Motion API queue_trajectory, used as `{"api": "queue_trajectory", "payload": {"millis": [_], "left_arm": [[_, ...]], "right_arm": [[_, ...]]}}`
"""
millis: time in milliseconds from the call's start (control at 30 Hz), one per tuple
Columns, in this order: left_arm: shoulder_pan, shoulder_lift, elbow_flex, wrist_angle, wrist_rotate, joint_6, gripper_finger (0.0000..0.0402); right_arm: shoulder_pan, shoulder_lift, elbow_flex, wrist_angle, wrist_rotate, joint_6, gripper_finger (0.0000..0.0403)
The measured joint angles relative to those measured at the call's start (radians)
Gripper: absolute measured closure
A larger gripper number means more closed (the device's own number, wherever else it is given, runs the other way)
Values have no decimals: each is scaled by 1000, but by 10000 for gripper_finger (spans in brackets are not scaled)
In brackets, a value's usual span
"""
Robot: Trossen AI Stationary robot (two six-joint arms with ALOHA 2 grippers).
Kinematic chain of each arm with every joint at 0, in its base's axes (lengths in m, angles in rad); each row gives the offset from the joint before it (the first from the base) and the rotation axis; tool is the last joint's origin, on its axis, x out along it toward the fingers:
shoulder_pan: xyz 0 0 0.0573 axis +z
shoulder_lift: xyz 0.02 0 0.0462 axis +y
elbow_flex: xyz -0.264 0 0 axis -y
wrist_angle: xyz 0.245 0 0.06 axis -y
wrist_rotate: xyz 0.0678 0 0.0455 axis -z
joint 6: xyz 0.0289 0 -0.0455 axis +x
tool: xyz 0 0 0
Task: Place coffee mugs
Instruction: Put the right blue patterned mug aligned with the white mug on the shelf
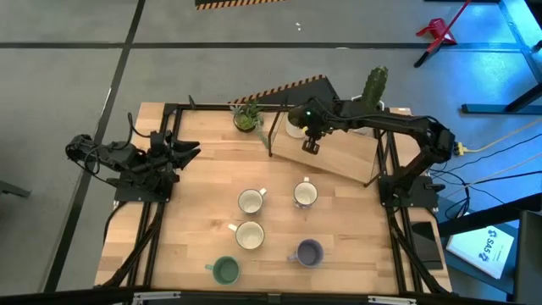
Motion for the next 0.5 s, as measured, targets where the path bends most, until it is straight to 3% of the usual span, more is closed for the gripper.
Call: {"api": "queue_trajectory", "payload": {"millis": [100, 233, 367, 500], "left_arm": [[0, 0, 0, 0, 0, 0, 260], [0, 0, 0, 0, 0, 0, 260], [0, 0, 0, 0, 0, 0, 260], [0, 0, 0, -1, 0, 0, 259]], "right_arm": [[55, -48, 17, -76, -77, 2, 402], [211, -123, 18, -178, -139, 35, 403], [416, -163, 18, -210, -127, 152, 396], [591, -152, 18, -186, -108, 239, 360]]}}
